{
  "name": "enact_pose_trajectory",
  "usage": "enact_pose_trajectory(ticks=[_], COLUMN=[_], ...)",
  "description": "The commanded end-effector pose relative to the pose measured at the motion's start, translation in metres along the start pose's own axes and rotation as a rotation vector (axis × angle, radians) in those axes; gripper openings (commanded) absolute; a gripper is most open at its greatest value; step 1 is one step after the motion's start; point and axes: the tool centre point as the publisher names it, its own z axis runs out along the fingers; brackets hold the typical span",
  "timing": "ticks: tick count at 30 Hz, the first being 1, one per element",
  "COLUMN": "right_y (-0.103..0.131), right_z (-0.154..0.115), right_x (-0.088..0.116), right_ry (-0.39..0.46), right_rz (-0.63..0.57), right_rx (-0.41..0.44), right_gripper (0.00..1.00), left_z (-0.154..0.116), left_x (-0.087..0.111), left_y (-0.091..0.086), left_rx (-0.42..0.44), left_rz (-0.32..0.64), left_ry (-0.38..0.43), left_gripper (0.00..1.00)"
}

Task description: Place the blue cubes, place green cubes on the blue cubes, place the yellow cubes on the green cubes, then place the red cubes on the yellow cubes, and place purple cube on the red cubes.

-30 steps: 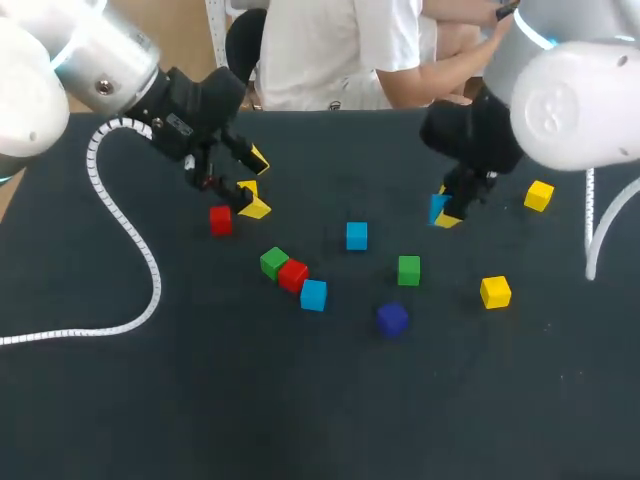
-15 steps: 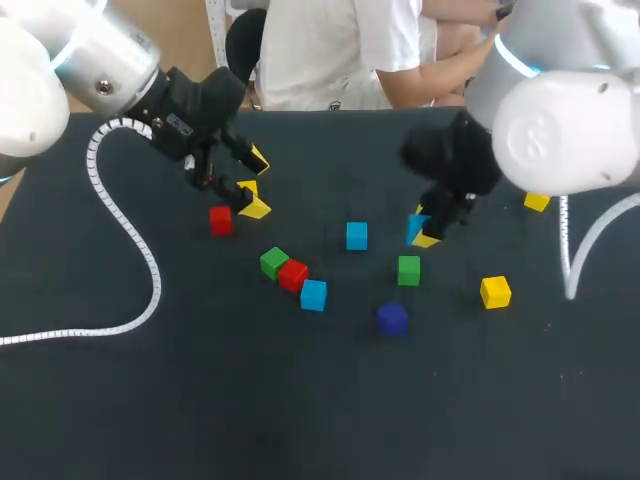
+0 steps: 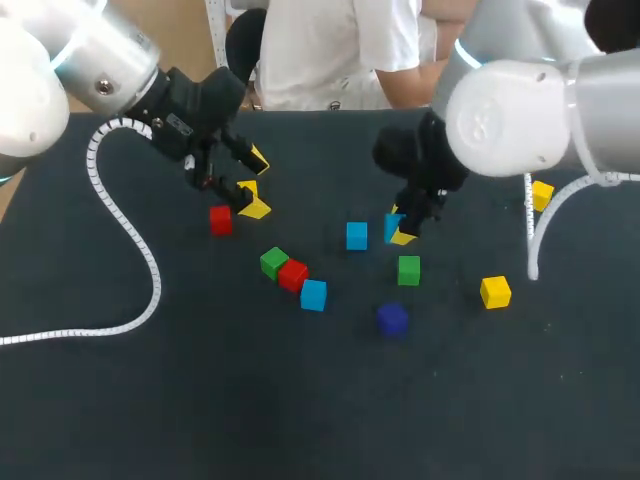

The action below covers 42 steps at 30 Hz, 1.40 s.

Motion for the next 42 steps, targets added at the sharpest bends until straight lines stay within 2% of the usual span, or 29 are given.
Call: enact_pose_trajectory(ticks=[1,14,22,42], right_y=[-0.009,-0.017,-0.016,-0.018], right_z=[0.007,0.019,0.023,0.034], right_x=[-0.003,0.011,0.007,0.009], right_ry=[0.004,-0.028,-0.001,0.017], right_rz=[-0.002,-0.043,-0.083,-0.076], right_rx=[-0.046,-0.023,-0.025,-0.037], right_gripper=[0.00,0.00,0.00,0.00], left_z=[0.000,0.000,0.000,0.000], left_x=[0.000,0.000,0.000,0.000], left_y=[0.000,0.000,0.000,0.000], left_rx=[0.001,0.001,0.001,0.001], left_rz=[-0.001,-0.001,-0.001,-0.001], left_ry=[0.003,0.003,0.003,0.003], left_gripper=[1.00,1.00,1.00,1.00])
